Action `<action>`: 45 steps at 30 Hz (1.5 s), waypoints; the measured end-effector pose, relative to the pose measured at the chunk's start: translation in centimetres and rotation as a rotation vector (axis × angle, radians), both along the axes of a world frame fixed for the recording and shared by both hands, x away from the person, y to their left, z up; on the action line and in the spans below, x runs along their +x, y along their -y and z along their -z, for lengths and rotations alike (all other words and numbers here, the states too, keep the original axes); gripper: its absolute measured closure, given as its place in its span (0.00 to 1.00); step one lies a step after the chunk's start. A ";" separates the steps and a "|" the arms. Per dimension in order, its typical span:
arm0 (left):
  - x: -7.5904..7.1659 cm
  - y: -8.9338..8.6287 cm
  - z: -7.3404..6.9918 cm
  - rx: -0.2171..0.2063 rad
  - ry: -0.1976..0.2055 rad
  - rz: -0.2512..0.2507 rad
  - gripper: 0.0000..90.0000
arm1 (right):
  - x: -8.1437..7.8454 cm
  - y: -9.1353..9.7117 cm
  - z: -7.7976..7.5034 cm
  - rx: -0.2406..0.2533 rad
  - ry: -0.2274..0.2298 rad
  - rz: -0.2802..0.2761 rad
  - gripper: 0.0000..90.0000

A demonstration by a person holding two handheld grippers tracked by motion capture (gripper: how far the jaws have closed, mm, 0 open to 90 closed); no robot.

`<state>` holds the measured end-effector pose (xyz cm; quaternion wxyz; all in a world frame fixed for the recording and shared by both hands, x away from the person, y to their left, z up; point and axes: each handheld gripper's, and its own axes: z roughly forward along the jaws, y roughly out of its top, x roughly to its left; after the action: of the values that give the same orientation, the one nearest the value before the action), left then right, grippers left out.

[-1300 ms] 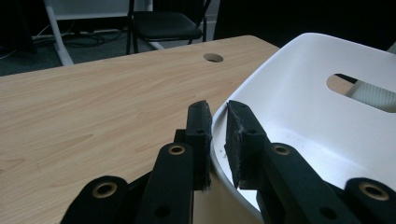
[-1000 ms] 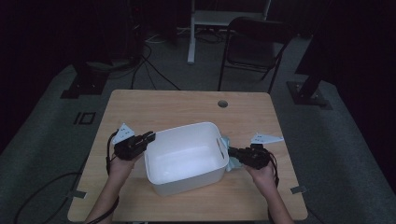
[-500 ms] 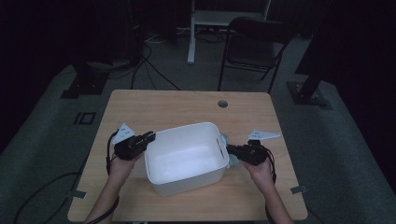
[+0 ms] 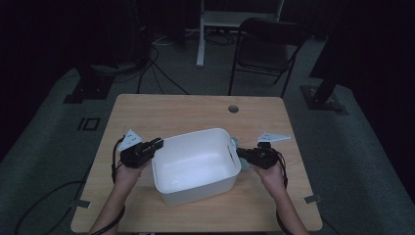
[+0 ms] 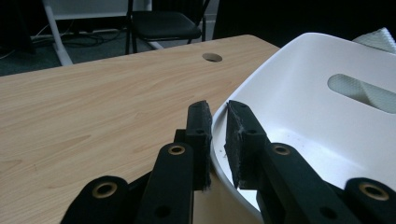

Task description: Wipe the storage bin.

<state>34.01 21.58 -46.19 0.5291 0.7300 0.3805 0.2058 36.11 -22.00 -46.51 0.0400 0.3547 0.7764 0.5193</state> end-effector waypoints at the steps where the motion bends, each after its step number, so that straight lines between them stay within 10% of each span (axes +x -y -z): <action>1: 0.0 0.0 0.0 0.000 0.000 0.001 0.89 | 0.1 0.0 0.0 0.005 -0.008 -0.002 0.96; 45: 0.0 0.5 0.0 0.010 0.003 0.008 0.89 | 3.2 -0.5 -0.3 0.013 -0.035 0.025 0.96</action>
<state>33.97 21.09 -46.15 0.5268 0.7340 0.3756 0.2067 39.34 -21.49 -46.20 0.0305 0.3737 0.7693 0.5173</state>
